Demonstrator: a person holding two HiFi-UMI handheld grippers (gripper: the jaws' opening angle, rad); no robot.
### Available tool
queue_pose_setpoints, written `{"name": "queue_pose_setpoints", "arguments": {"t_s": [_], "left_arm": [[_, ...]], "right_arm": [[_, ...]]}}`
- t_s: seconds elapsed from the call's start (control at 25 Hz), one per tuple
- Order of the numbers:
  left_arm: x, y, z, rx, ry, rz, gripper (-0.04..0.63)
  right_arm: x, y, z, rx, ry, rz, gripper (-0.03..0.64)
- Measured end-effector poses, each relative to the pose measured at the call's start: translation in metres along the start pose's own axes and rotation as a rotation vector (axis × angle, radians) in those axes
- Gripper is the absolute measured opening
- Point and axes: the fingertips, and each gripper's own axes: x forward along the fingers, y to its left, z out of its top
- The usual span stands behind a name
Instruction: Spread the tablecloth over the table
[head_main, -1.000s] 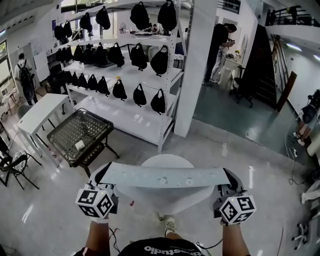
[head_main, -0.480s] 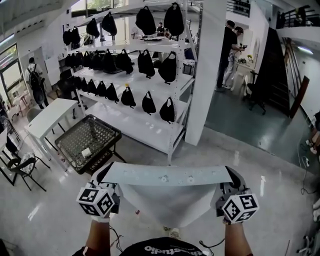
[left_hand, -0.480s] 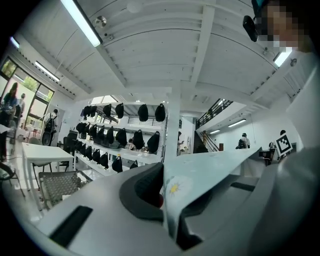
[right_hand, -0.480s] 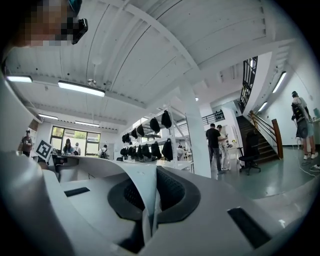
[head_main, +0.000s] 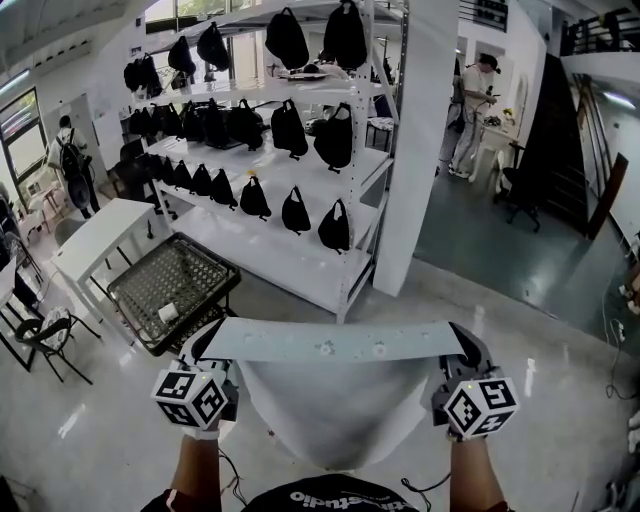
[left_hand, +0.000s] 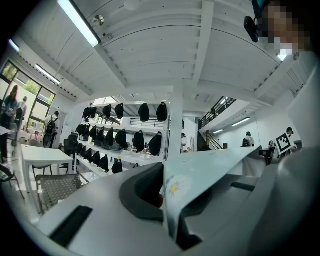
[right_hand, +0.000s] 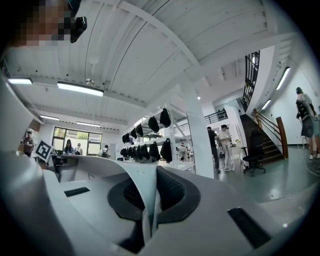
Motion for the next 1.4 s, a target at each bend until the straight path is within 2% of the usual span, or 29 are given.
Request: {"name": "queue_pose_setpoints", "arguments": {"t_s": [0.48,0.88,1.04,1.4], "left_arm": [[0.059,-0.014,0.025,0.029,-0.045,0.022,0.021],[0.114,-0.015,0.031,0.062,-0.064,0.034,0.021],[0.143,-0.011,0.032,0.053,-0.052,0.039,0.021],[0.215,-0.013,0.048,0.085,-0.076,0.045,0.023]], "right_arm": [[0.046,-0.046,0.031,-0.015,-0.044,0.016,0.026],[0.091,-0.082,0.03,-0.022,-0.05,0.018,0.026],[0.117,-0.097,0.034,-0.03,-0.044,0.023,0.026],[0.17,-0.14,0.046,-0.036,-0.062,0.008,0.026]]}}
